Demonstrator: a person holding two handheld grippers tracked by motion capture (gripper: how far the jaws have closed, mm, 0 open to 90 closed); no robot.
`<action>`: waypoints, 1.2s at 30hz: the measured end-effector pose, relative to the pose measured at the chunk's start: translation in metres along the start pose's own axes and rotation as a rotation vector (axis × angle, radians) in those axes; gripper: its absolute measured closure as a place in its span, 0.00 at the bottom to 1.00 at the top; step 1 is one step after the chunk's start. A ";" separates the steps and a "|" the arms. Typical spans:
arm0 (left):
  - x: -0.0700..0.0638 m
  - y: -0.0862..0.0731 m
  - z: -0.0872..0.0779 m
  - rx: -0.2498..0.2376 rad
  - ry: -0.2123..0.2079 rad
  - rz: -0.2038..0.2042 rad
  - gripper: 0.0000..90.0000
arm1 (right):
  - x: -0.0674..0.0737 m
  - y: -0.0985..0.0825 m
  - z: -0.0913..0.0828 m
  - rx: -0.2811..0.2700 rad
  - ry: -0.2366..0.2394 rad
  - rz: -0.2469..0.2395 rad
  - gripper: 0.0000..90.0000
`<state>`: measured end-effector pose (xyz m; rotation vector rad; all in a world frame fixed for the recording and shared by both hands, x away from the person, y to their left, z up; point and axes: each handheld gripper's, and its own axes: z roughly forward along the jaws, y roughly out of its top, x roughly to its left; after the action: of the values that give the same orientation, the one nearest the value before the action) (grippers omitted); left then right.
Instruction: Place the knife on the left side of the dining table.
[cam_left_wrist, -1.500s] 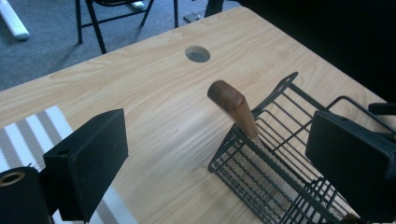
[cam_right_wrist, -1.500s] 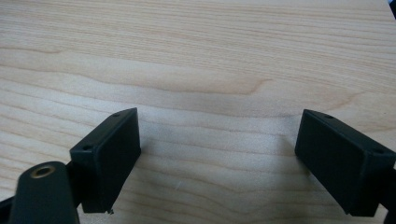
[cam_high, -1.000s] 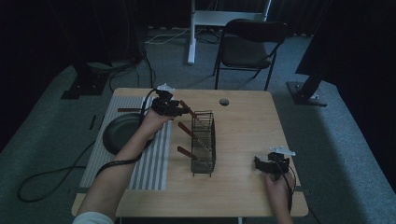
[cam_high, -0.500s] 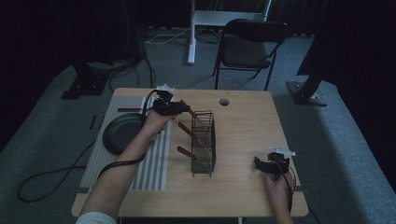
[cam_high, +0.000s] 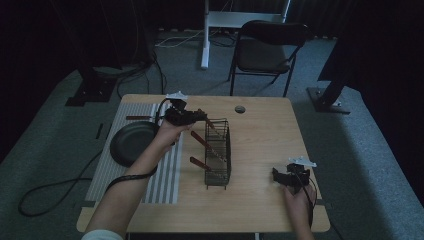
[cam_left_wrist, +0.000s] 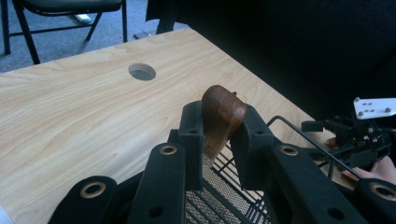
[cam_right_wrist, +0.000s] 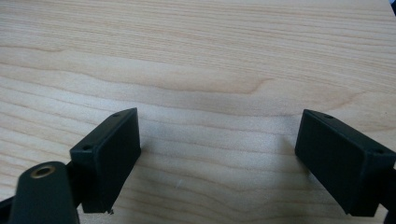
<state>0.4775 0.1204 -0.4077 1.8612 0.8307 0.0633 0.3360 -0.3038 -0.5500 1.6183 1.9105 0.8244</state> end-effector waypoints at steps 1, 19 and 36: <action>0.000 0.000 -0.001 -0.005 0.002 -0.002 0.85 | 0.000 0.000 0.000 0.000 0.000 0.000 0.15; -0.017 0.015 -0.053 -0.130 -0.008 0.009 0.85 | 0.000 0.000 0.000 0.000 0.001 0.000 0.15; -0.029 0.026 -0.112 -0.212 0.000 0.027 0.85 | 0.000 0.000 0.000 -0.001 0.000 -0.001 0.15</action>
<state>0.4235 0.1879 -0.3263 1.6732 0.7681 0.1626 0.3359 -0.3039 -0.5500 1.6160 1.9107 0.8248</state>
